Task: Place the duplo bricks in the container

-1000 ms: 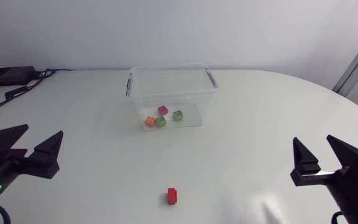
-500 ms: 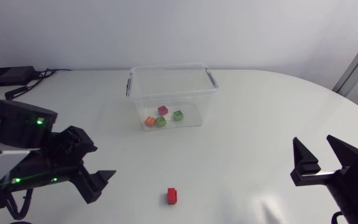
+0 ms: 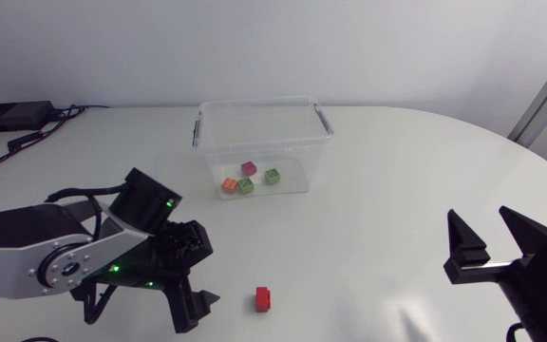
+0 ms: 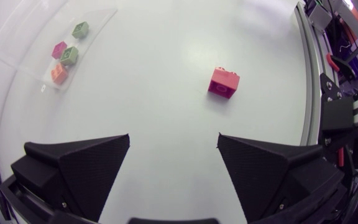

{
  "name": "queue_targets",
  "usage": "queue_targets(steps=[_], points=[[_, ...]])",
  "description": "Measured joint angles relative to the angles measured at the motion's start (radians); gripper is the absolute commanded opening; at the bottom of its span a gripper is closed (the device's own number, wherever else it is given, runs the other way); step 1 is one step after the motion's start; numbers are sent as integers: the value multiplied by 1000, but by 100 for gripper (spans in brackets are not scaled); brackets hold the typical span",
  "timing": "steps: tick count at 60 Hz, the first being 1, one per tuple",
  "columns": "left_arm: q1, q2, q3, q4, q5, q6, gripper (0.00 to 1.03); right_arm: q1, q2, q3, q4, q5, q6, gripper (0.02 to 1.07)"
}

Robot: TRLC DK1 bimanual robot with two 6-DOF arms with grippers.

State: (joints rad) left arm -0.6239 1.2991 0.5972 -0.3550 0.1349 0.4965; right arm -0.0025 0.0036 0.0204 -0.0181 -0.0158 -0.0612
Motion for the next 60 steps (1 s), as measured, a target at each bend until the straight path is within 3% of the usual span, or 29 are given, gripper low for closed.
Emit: queue_targets(steps=[9,25,36,60], points=[[-47,24,6,17,7,7,99,0,0,0,0,0,0,102],[-87,31,6,78,145,36,99,0,0,0,0,0,0,102],[-106,98,4,168,169,59,99,0,0,0,0,0,0,102],[-111,233,2,222,175,133,99,0,0,0,0,0,0,102]])
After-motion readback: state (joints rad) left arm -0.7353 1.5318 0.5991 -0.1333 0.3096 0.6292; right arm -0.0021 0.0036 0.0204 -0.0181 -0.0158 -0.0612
